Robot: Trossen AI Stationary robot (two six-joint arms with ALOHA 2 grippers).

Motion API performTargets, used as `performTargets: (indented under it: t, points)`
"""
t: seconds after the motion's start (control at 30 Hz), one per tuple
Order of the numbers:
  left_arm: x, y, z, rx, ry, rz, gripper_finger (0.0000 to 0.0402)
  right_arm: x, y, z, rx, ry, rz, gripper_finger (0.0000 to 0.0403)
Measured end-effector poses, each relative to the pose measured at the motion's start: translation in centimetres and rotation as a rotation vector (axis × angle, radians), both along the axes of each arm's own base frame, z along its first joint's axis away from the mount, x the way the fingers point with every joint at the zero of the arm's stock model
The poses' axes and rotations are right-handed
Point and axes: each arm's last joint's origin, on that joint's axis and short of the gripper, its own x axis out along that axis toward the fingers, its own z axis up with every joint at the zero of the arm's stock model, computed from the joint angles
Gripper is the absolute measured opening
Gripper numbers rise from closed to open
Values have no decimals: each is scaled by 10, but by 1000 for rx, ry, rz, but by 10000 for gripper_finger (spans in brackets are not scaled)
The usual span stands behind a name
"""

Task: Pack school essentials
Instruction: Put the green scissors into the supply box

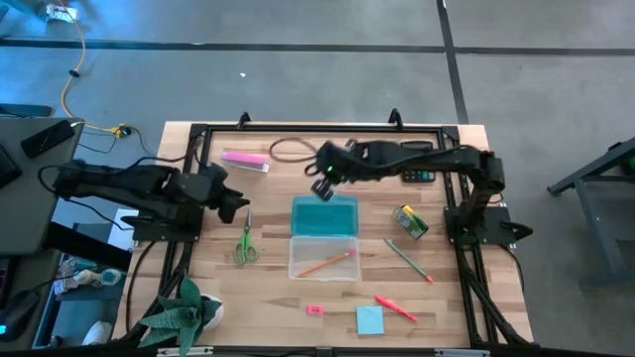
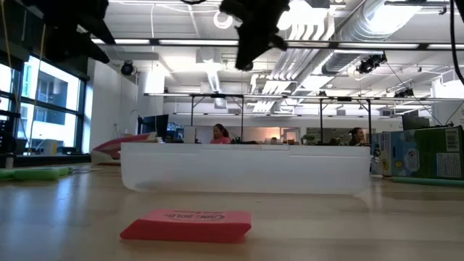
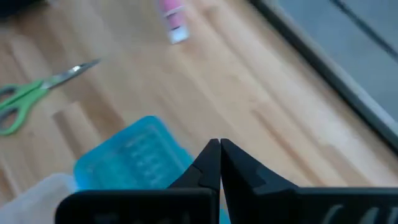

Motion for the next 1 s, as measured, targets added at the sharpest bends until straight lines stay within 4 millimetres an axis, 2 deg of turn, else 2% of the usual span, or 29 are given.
performTargets:
  t: [0.3, 0.6, 0.77, 1.0]
  points:
    - [29, -7, -23, -196, 130, 146, 154, -57, -32, 53, -71, -25, -53, 0]
    - [49, -27, -45, -324, 214, 273, 117, -109, -48, 76, -115, 87, -34, 0]
    - [55, -43, -57, -375, 252, 339, 102, -118, -52, 79, -129, 121, -21, 0]
    - [60, -63, -73, -440, 302, 442, 81, -119, -52, 80, -156, 144, 23, 0]
